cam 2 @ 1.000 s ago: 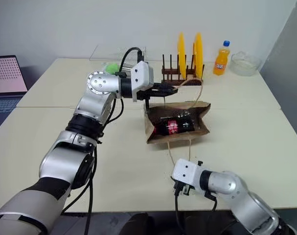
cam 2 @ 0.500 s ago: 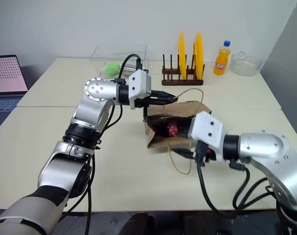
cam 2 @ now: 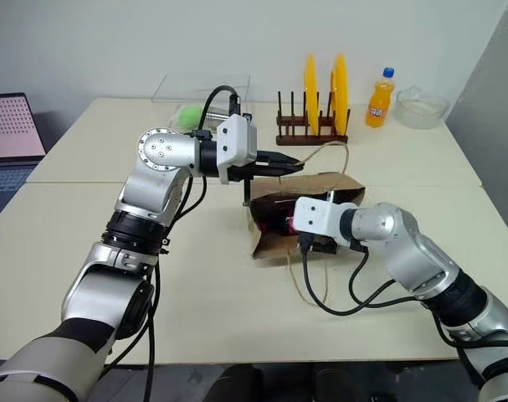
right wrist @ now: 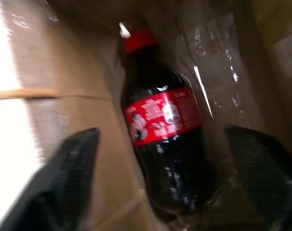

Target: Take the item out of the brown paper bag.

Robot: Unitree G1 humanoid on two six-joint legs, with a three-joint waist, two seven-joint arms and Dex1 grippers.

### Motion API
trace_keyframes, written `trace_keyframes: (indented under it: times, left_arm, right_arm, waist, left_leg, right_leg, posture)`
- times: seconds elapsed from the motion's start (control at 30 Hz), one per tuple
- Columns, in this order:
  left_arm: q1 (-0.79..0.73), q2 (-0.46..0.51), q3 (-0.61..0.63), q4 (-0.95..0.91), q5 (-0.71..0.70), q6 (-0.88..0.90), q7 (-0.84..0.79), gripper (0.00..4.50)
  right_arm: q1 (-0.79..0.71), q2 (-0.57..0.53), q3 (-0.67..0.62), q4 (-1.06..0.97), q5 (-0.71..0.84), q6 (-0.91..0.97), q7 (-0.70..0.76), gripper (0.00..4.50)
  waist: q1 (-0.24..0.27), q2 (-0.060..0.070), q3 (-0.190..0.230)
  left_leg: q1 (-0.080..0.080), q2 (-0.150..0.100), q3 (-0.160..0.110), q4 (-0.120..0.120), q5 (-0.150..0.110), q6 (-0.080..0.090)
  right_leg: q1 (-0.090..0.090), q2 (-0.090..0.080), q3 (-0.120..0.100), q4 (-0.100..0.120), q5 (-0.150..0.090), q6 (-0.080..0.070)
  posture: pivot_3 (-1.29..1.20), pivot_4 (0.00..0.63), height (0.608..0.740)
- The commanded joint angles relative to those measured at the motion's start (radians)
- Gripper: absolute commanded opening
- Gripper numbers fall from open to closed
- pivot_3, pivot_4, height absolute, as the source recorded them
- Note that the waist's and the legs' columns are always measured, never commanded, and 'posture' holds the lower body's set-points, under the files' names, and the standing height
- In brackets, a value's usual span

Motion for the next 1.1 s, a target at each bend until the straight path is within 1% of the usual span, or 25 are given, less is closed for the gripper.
trace_keyframes:
  times: [0.03, 0.2, 0.47, 0.63, 0.7, 0.73, 0.8, 0.83, 1.03, 1.1]
  left_arm:
    - [-0.007, 0.005, 0.02, -0.041, -0.018, 0.002, 0.012, 0.0]
    - [-0.014, 0.002, 0.018, -0.034, -0.019, -0.001, 0.013, 0.0]
    - [-0.008, 0.002, 0.017, -0.041, -0.02, -0.002, 0.011, 0.0]
    - [-0.004, 0.004, 0.016, -0.045, -0.019, -0.001, 0.01, 0.0]
    - [-0.001, 0.004, 0.015, -0.049, -0.018, -0.001, 0.011, 0.0]
    - [0.0, 0.004, 0.014, -0.051, -0.017, -0.001, 0.011, 0.0]
    - [0.002, 0.005, 0.013, -0.051, -0.015, -0.004, 0.011, 0.0]
    - [0.002, 0.006, 0.012, -0.049, -0.013, -0.007, 0.01, 0.0]
    - [-0.001, 0.014, 0.003, -0.021, 0.013, -0.036, 0.012, 0.0]
    - [-0.005, 0.021, -0.007, 0.009, 0.041, -0.064, 0.022, 0.0]
  right_arm:
    - [-0.041, 0.03, 0.029, 0.01, -0.099, -0.009, -0.005, 4.47]
    - [-0.075, 0.092, 0.081, 0.125, -0.198, -0.011, 0.008, 4.47]
    - [-0.109, 0.116, 0.14, 0.252, -0.314, -0.087, 0.092, 4.47]
    - [-0.127, 0.179, 0.135, 0.331, -0.357, -0.102, 0.092, 4.47]
    - [-0.126, 0.197, 0.13, 0.349, -0.371, -0.107, 0.091, 4.11]
    - [-0.124, 0.2, 0.128, 0.353, -0.375, -0.111, 0.095, 3.86]
    - [-0.12, 0.203, 0.123, 0.353, -0.383, -0.116, 0.102, 3.23]
    - [-0.118, 0.201, 0.118, 0.344, -0.385, -0.119, 0.11, 3.06]
    - [-0.111, 0.196, 0.077, 0.262, -0.374, -0.145, 0.14, 3.05]
    - [-0.104, 0.188, 0.041, 0.186, -0.35, -0.135, 0.174, 3.05]
  waist:
    - [0.0, 0.0, 0.0]
    - [-0.001, 0.0, 0.0]
    - [-0.004, 0.0, 0.0]
    - [-0.011, 0.0, 0.0]
    - [-0.013, 0.0, 0.0]
    - [-0.014, 0.0, 0.0]
    - [-0.018, 0.0, 0.0]
    - [-0.02, 0.0, 0.0]
    - [-0.02, 0.0, 0.0]
    - [-0.02, 0.0, 0.0]
  left_leg:
    - [0.0, 0.0, 0.0, 0.0, 0.0, 0.0]
    - [0.0, 0.0, 0.001, 0.001, 0.0, 0.0]
    - [0.0, 0.0, 0.002, 0.001, 0.0, 0.0]
    - [0.0, 0.0, 0.002, 0.001, 0.0, -0.001]
    - [0.0, 0.0, 0.002, 0.001, 0.0, -0.001]
    - [0.0, 0.0, 0.002, 0.001, 0.0, -0.001]
    - [0.0, 0.0, 0.002, 0.001, 0.001, -0.001]
    - [0.0, 0.0, 0.001, 0.001, 0.001, -0.001]
    - [0.0, 0.0, 0.001, 0.001, 0.001, -0.001]
    - [0.0, 0.0, 0.001, 0.001, 0.001, -0.001]
  right_leg:
    - [0.0, 0.0, 0.0, 0.0, 0.0, 0.0]
    - [-0.002, 0.0, 0.001, 0.006, 0.0, 0.0]
    - [-0.006, 0.0, 0.001, 0.012, 0.0, -0.001]
    - [-0.006, 0.0, 0.001, 0.013, 0.0, -0.001]
    - [-0.006, 0.0, 0.002, 0.013, 0.0, -0.001]
    - [-0.006, 0.0, 0.002, 0.013, 0.0, -0.001]
    - [-0.006, 0.0, 0.002, 0.013, 0.0, -0.001]
    - [-0.006, 0.0, 0.002, 0.013, 0.0, -0.001]
    - [-0.007, 0.0, 0.001, 0.013, 0.0, -0.001]
    - [-0.007, 0.0, 0.001, 0.013, 0.0, -0.001]
  posture:
    - [0.0, 0.15, 0.74]
    - [0.0, 0.15, 0.74]
    - [0.0, 0.15, 0.74]
    - [0.0, 0.15, 0.74]
    - [0.0, 0.15, 0.74]
    - [0.0, 0.15, 0.74]
    - [0.0, 0.15, 0.74]
    - [0.0, 0.15, 0.74]
    - [0.0, 0.15, 0.74]
    - [0.0, 0.15, 0.74]
